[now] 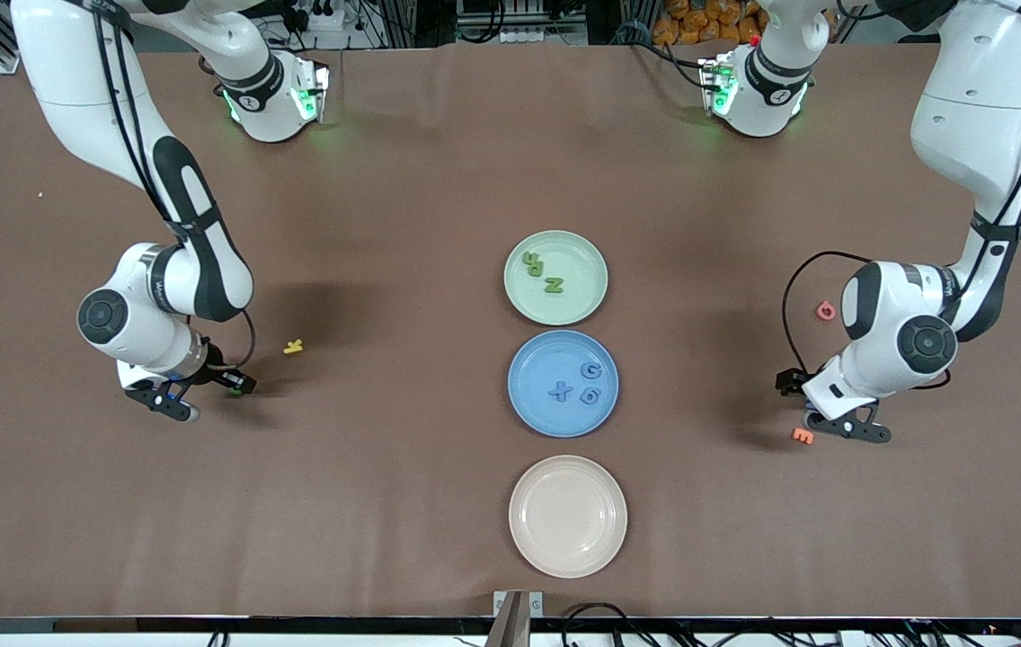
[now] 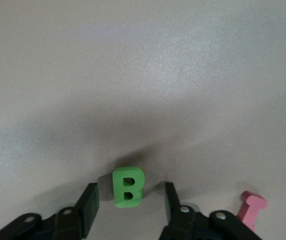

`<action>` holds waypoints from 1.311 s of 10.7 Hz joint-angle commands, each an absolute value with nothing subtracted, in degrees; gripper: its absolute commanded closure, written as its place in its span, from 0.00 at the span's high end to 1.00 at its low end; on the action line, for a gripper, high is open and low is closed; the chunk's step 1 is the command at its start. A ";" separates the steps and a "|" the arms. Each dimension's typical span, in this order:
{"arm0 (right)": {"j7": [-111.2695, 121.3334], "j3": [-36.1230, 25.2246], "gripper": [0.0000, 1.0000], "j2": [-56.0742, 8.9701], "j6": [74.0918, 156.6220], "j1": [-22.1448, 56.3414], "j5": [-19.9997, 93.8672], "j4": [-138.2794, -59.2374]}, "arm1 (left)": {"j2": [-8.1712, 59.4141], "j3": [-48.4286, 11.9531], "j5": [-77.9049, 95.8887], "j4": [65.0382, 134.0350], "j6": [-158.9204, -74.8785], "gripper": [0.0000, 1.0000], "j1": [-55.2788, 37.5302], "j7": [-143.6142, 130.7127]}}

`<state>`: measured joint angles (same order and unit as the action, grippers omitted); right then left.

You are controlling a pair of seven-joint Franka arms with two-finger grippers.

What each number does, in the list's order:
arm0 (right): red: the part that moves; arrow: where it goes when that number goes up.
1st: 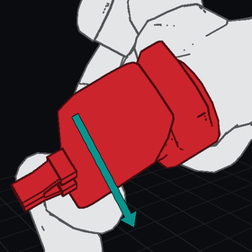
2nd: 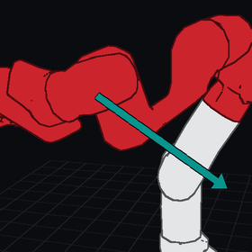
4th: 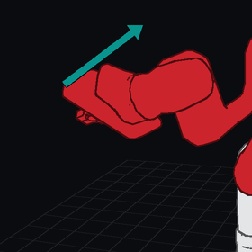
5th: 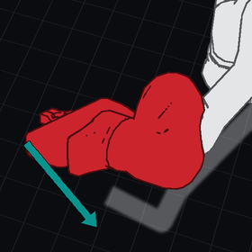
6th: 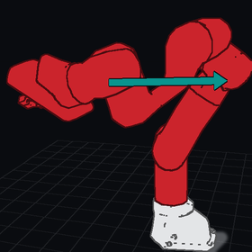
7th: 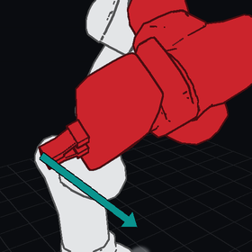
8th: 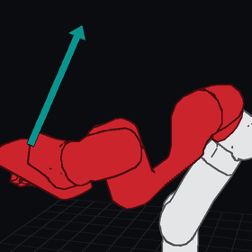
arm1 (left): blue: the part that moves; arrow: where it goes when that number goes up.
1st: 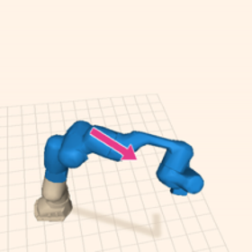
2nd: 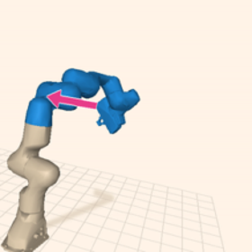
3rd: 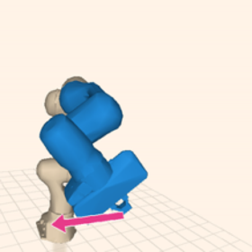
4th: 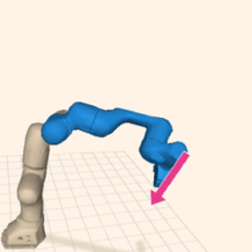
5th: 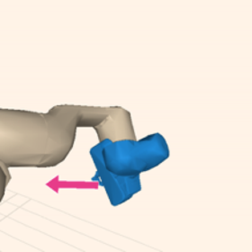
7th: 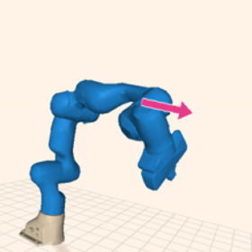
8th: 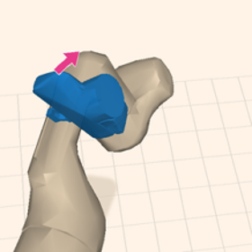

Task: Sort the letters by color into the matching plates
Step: 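Grasp the green B and blue E with the right and left grippers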

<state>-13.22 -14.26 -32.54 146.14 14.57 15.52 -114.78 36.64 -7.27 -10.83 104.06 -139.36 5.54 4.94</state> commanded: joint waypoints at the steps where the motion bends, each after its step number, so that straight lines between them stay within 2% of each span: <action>1: -11.87 -13.97 0.47 -33.92 146.07 13.89 16.79 -113.38 | 39.02 -8.00 -11.16 100.81 -139.22 1.00 7.64 6.50; 2: -11.87 -13.97 0.37 -33.93 146.07 13.89 16.79 -113.38 | 39.02 -8.00 -11.08 100.81 -139.22 1.00 7.99 6.24; 4: -11.69 -13.97 0.00 -33.66 145.55 13.97 16.79 -113.38 | 39.02 -8.00 -10.90 100.81 -139.22 1.00 8.09 5.28; 8: -11.34 -13.89 0.00 -30.42 140.72 14.59 16.79 -113.20 | 39.46 -8.00 -9.14 100.81 -139.22 1.00 7.91 4.57; 9: -11.25 -13.63 0.00 -29.02 138.97 15.11 16.70 -113.12 | 39.64 -8.00 -8.53 100.90 -139.22 0.71 7.91 4.40; 10: -11.34 -13.54 0.00 -27.00 136.34 16.51 16.70 -112.94 | 39.73 -8.00 -7.74 101.07 -139.22 0.01 7.82 3.70; 12: -11.42 -11.88 0.00 -23.05 131.42 19.32 16.70 -112.76 | 39.73 -7.91 -7.82 101.42 -140.70 0.00 7.56 3.43; 14: -12.48 -7.40 0.00 -21.19 130.69 21.96 16.61 -112.59 | 39.73 -7.91 -7.82 101.43 -140.80 0.00 7.47 3.34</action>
<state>-12.20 -11.28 -24.69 131.80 19.30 15.62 -111.37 38.97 -7.83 -8.76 101.48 -139.57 7.50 4.21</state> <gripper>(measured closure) 0.736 0.586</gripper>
